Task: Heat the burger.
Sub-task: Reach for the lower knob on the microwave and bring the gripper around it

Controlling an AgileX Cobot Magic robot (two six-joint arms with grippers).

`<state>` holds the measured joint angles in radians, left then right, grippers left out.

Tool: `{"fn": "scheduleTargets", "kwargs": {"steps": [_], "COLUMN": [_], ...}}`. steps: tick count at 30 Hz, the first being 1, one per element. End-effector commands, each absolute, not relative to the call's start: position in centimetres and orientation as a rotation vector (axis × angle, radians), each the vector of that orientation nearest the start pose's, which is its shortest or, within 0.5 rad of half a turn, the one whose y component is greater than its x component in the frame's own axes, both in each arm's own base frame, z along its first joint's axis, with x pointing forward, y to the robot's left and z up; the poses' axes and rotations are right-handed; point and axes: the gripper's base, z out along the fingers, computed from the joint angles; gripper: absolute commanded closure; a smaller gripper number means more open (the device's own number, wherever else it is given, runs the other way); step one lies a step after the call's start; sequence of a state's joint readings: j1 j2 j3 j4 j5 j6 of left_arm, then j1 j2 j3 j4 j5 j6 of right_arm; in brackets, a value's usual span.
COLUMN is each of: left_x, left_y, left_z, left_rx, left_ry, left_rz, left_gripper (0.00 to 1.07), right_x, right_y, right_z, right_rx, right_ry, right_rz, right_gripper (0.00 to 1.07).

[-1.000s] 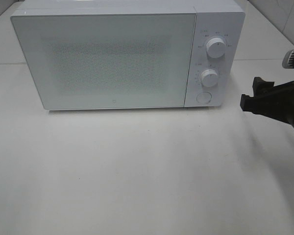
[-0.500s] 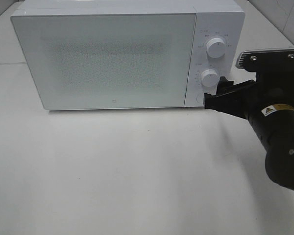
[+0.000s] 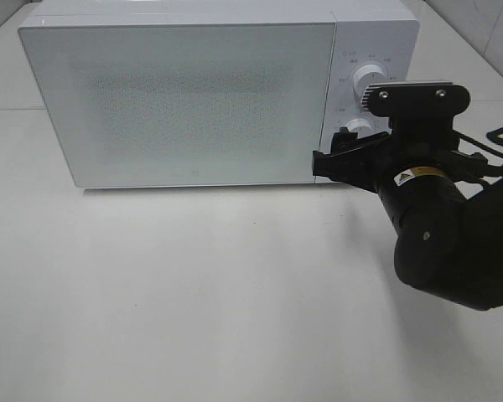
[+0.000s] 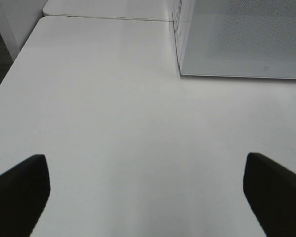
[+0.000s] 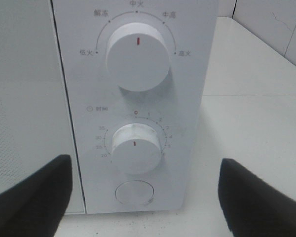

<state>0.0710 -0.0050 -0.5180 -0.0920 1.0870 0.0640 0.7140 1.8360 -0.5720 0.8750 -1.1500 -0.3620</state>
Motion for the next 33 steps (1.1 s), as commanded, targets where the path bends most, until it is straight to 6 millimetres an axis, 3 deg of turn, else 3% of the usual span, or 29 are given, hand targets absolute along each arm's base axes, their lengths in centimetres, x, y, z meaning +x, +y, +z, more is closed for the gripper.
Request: {"fn": "scheduleTargets", "kwargs": {"steps": [1,10,21,33], "left_x": [-1.2,-1.2,-1.2,-0.9], "left_y": [-0.9,-0.9,-0.9,-0.8], "left_z": [28.1,28.1,28.1,28.2], "left_rx": [-0.011,-0.011,-0.011,-0.012], "left_ry": [2.004,2.004,2.004,2.022], "left_rz": [-0.030,-0.030,-0.030,-0.031], "left_gripper": [0.04,0.04,0.04,0.04], "right_x": [27.0,28.4,30.4,31.7], "right_y": [14.8,15.2,14.4,14.7], "right_z": [14.3,12.8,13.0,12.3], "right_rx": [0.004,-0.047,-0.042,-0.039], "right_ry": [1.708,1.719,1.696,1.688], "right_rz": [-0.102,-0.128,-0.134,-0.133], "right_gripper": [0.29,0.31,0.31,0.31]}}
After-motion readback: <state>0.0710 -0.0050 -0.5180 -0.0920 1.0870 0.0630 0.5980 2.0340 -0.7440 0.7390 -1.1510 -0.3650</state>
